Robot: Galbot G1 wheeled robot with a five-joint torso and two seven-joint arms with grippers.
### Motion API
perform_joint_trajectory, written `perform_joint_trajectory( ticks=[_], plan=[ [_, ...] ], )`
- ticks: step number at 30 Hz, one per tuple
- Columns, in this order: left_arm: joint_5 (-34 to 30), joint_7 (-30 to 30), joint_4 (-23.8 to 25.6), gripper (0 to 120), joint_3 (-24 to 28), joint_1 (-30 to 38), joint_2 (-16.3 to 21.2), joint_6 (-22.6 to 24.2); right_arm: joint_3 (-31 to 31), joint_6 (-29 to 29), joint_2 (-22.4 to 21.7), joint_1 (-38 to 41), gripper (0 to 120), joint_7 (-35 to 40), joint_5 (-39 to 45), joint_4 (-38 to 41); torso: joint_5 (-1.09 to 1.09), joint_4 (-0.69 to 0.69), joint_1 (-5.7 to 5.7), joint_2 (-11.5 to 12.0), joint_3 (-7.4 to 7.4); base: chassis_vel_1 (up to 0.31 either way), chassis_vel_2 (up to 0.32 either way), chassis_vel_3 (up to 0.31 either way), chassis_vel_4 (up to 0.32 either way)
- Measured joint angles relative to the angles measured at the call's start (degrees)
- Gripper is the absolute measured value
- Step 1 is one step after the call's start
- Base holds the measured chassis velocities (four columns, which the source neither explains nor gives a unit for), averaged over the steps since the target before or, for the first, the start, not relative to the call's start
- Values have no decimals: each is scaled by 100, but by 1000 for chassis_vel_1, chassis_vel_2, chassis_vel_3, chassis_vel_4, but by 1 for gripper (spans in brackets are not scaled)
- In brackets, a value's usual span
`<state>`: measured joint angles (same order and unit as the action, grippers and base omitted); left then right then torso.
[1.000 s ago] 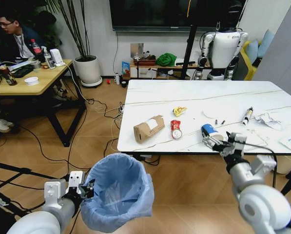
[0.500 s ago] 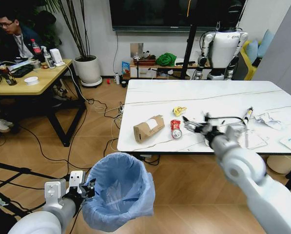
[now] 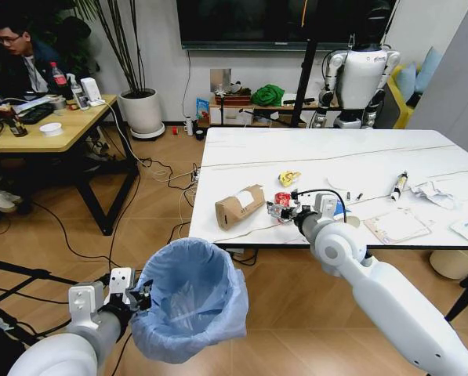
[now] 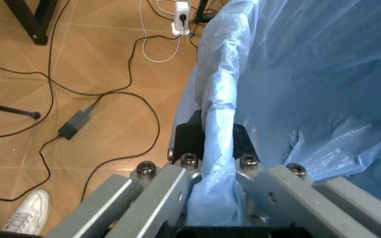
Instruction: Pick up the trash bin and place the trash from the table into it.
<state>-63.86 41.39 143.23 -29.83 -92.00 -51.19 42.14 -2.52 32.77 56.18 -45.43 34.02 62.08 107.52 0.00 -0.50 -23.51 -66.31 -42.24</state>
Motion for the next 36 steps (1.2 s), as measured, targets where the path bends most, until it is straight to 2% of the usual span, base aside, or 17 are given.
perform_joint_trajectory(
  ticks=[11, 26, 29, 31, 33, 36],
  plan=[
    [9, -56, 0, 0, -2, 27, -6, 0, 34, 56, 56, 33, 100, 289, 400, -39, 0, 1, 2, 3, 2, 0, 0, 0, 0],
    [17, -75, 0, 0, -16, 7, -33, 0, 53, 64, 90, 2, 100, 346, 411, -180, 0, 1, 2, 5, 3, 0, 0, 0, 0],
    [18, -76, 0, 0, -17, 10, -33, 0, 62, 61, 92, -6, 97, 329, 382, -216, 0, 1, 3, 5, 3, 0, 0, 0, 0],
    [17, -77, 0, 0, -17, 14, -33, 0, 65, 48, 107, -6, 89, 317, 348, -252, 1, 1, 3, 5, 3, 0, 0, 0, 0],
    [15, -77, 0, 0, -17, 15, -33, 0, 65, 45, 108, -6, 86, 308, 332, -258, 0, 1, 3, 5, 3, 0, 0, 0, 0],
    [11, -78, 0, 0, -22, 12, -30, 0, 67, 41, 103, -24, 76, 247, 226, -265, 0, 1, 3, 5, 3, 0, 0, 0, 0]
  ],
)
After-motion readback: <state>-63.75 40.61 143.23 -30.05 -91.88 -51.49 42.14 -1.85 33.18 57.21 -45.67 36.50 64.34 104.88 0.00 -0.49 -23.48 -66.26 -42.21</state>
